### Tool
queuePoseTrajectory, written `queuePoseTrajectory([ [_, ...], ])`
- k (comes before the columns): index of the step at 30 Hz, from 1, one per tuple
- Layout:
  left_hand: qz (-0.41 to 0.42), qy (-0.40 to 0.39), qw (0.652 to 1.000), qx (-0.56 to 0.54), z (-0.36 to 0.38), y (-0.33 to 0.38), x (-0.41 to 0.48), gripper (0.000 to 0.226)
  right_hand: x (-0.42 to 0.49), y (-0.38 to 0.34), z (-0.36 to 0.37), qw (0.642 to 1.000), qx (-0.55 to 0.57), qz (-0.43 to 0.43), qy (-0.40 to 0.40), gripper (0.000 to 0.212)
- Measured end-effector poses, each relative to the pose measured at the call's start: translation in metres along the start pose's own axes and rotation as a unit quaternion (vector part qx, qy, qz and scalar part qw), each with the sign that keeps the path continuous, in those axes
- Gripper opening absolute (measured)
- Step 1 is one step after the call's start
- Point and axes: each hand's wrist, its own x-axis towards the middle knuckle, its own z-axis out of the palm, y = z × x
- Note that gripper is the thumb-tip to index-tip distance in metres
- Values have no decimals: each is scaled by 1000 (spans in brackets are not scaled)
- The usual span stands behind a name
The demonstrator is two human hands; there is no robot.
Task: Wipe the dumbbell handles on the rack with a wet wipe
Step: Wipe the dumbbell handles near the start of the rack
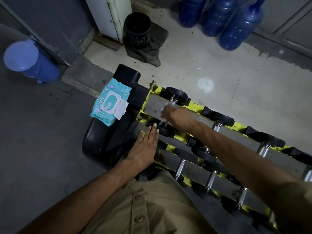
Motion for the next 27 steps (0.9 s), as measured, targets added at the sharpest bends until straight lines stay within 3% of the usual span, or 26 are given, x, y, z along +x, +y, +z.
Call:
queuePoseTrajectory([
  [2,-3,-6,1000,-8,0,1,0,89,2,10,-5,995,3,60,78,23],
  [6,-8,-2,1000,-9,0,4,0,93,-6,-33,9,993,80,27,83,12],
  [10,-4,-13,999,-29,0,1,0,95,-20,-44,23,942,201,207,170,9],
  [12,4,-22,999,-34,-3,-1,0,97,-19,-48,27,883,272,317,215,12],
  [14,20,-27,999,-32,-6,-5,0,101,-13,-53,27,790,361,413,275,13],
  [16,35,-27,998,-52,-9,-10,0,103,-7,-66,29,721,415,482,273,16],
  [18,52,-19,995,-87,-10,-14,0,102,-1,-72,36,686,462,508,241,26],
  [19,60,-14,993,-102,-10,-17,0,101,3,-70,36,647,505,523,232,30],
  [21,80,-9,990,-120,-10,-23,1,101,17,-54,25,525,602,554,235,29],
  [22,91,-8,988,-121,-10,-26,1,102,24,-41,18,483,630,561,236,25],
  [25,111,-6,987,-119,-10,-34,2,103,36,-14,-2,447,660,564,214,20],
  [27,117,-7,986,-116,-10,-38,3,103,39,-8,-6,375,728,533,212,27],
])
